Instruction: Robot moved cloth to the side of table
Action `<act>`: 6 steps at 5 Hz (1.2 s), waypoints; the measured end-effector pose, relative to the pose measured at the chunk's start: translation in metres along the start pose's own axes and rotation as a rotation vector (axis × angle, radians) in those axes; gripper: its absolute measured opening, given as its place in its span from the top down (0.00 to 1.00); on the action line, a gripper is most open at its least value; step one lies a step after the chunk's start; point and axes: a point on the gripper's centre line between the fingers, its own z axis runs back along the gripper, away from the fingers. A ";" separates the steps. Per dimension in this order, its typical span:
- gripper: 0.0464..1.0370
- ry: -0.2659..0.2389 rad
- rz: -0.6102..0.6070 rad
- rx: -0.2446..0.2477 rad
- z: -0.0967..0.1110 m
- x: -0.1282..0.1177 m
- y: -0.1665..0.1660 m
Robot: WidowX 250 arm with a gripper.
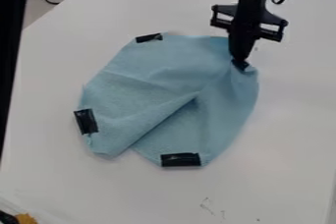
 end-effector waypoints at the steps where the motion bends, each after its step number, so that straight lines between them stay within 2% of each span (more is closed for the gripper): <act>1: 0.57 0.006 0.029 -0.013 -0.006 -0.007 0.000; 2: 0.23 -0.008 0.046 -0.017 -0.003 -0.010 0.002; 3: 0.04 -0.018 0.055 -0.017 -0.003 -0.012 0.003; 4: 0.04 -0.026 0.050 -0.009 -0.003 -0.012 0.005; 5: 0.04 -0.021 0.031 0.018 0.006 -0.009 0.009; 6: 0.04 -0.055 0.083 0.085 0.048 -0.022 0.024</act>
